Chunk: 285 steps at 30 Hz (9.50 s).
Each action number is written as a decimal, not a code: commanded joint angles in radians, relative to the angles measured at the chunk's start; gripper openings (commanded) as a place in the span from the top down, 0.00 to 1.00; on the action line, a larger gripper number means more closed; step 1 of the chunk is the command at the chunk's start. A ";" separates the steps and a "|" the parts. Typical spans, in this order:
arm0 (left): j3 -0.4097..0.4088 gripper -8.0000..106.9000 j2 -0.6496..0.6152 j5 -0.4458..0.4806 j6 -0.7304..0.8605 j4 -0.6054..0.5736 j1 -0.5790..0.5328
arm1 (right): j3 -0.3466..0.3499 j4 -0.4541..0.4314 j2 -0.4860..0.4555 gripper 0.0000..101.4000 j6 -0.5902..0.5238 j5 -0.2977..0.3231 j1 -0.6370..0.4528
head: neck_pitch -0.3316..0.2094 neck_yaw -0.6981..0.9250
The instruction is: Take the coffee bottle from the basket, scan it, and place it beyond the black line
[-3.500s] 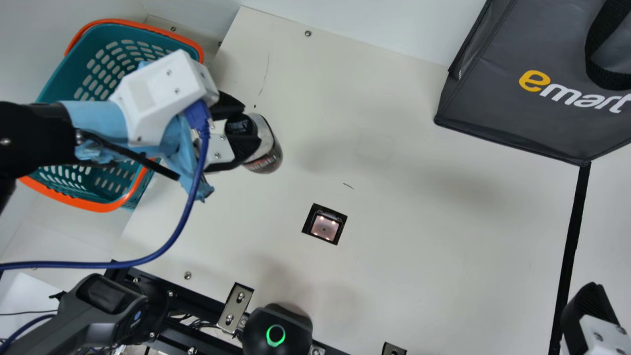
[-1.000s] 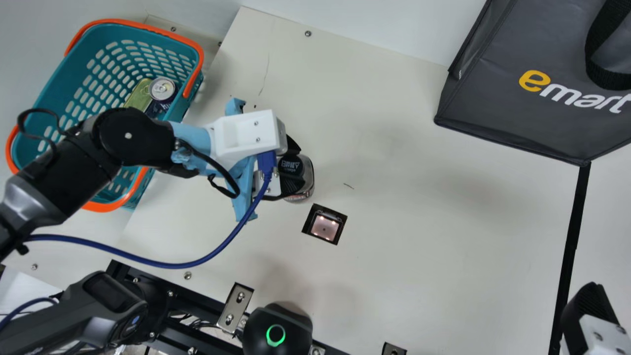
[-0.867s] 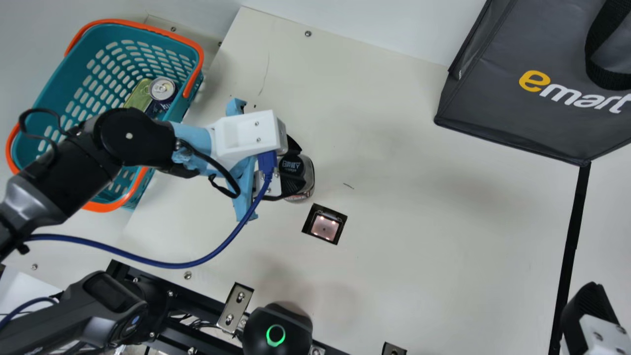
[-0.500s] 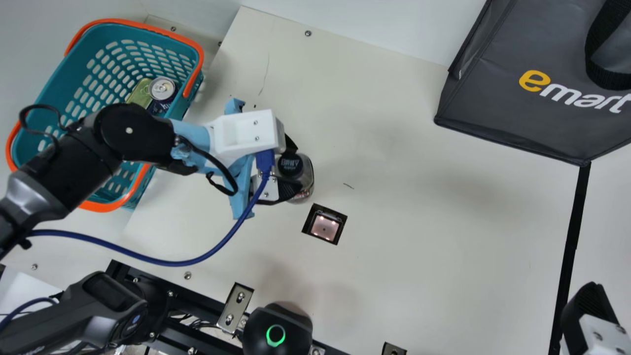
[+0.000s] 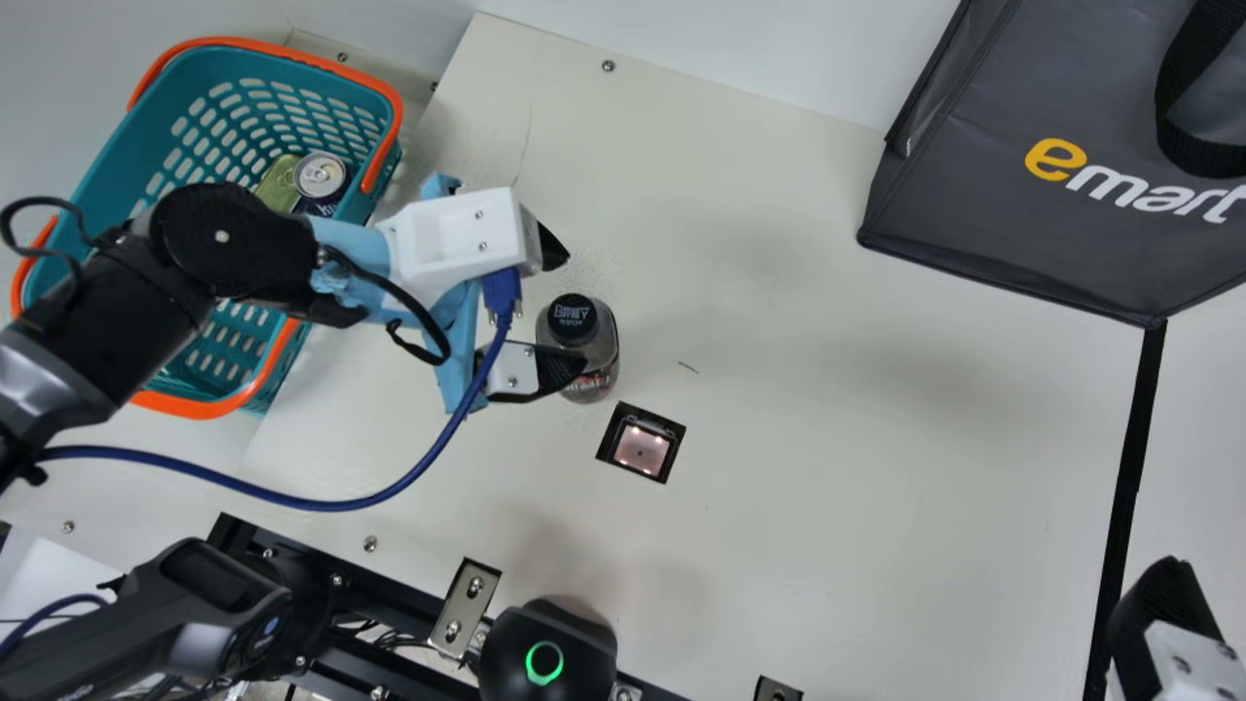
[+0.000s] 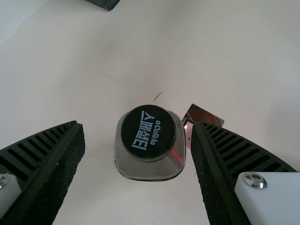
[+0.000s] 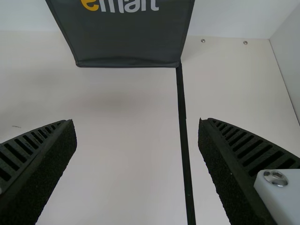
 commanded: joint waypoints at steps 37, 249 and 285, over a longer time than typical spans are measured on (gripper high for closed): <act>0.013 0.15 -0.219 0.012 -0.183 0.046 0.313 | 0.000 0.000 0.000 0.10 0.000 0.001 0.000 | -0.017 0.002; -0.065 0.84 0.062 -0.058 -2.184 1.272 -0.724 | 0.000 0.000 0.000 0.10 0.000 0.001 0.000 | -0.017 -0.347; -0.093 0.84 -0.098 -0.170 -1.290 0.842 -0.692 | 0.000 0.000 0.000 0.10 0.000 0.001 0.000 | -0.017 -0.347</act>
